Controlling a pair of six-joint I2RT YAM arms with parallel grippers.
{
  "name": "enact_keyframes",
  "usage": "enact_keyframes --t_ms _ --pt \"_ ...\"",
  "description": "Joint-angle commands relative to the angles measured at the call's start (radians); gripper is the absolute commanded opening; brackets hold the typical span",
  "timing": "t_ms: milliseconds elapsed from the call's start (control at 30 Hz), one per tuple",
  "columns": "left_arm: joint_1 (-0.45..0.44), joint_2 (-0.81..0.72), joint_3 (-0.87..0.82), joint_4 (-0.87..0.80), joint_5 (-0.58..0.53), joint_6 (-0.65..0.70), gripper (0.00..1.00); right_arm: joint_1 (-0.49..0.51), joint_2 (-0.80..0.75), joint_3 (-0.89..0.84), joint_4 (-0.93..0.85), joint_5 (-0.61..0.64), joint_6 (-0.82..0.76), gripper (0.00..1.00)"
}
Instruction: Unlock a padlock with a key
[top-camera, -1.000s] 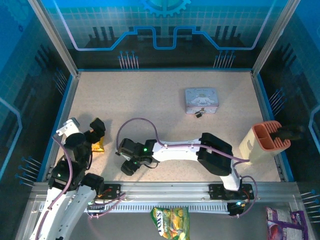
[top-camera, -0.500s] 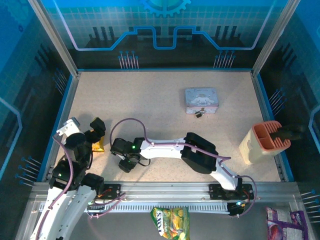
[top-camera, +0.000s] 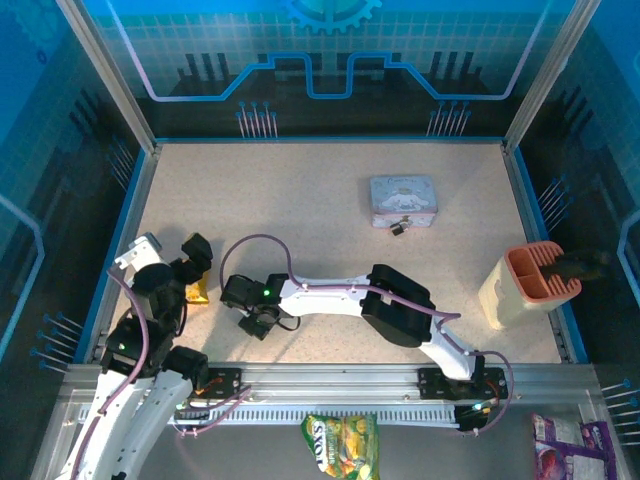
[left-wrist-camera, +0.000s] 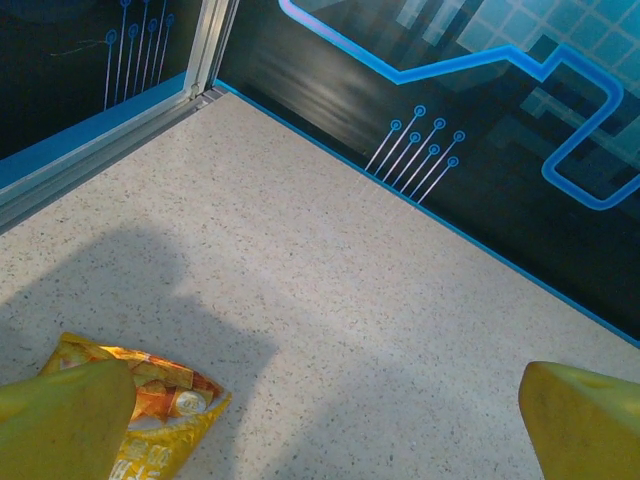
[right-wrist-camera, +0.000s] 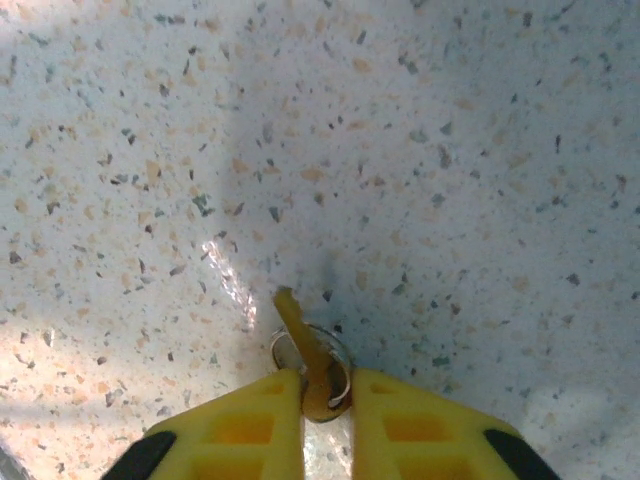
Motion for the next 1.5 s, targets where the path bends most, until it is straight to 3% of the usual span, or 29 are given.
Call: enact_keyframes --t_ms 0,200,400,667,800,933,1100,1467 --pt "0.006 0.008 -0.006 0.036 0.021 0.006 0.99 -0.006 0.002 -0.018 -0.016 0.011 0.011 0.11" --pt "0.006 0.029 -0.020 0.046 0.041 0.002 0.99 -0.032 -0.087 -0.136 0.085 0.001 0.064 0.00" --pt "0.008 0.094 -0.012 0.071 0.095 0.001 0.99 -0.070 -0.200 -0.269 0.205 -0.030 0.117 0.00" --pt "0.009 0.379 0.056 0.094 0.327 -0.018 0.99 -0.162 -0.450 -0.558 0.417 -0.037 0.185 0.00" --pt "0.008 0.580 0.136 0.089 0.478 -0.015 0.92 -0.228 -0.582 -0.714 0.526 -0.040 0.197 0.00" --pt "-0.006 0.687 0.168 0.137 0.603 -0.053 0.83 -0.302 -0.688 -0.833 0.598 -0.069 0.176 0.00" --pt "-0.139 0.755 0.191 0.222 0.661 -0.055 0.75 -0.361 -0.805 -0.945 0.671 -0.080 0.121 0.00" --pt "-0.400 0.880 0.259 0.253 0.645 0.015 0.62 -0.376 -0.922 -1.070 0.840 -0.118 0.078 0.00"
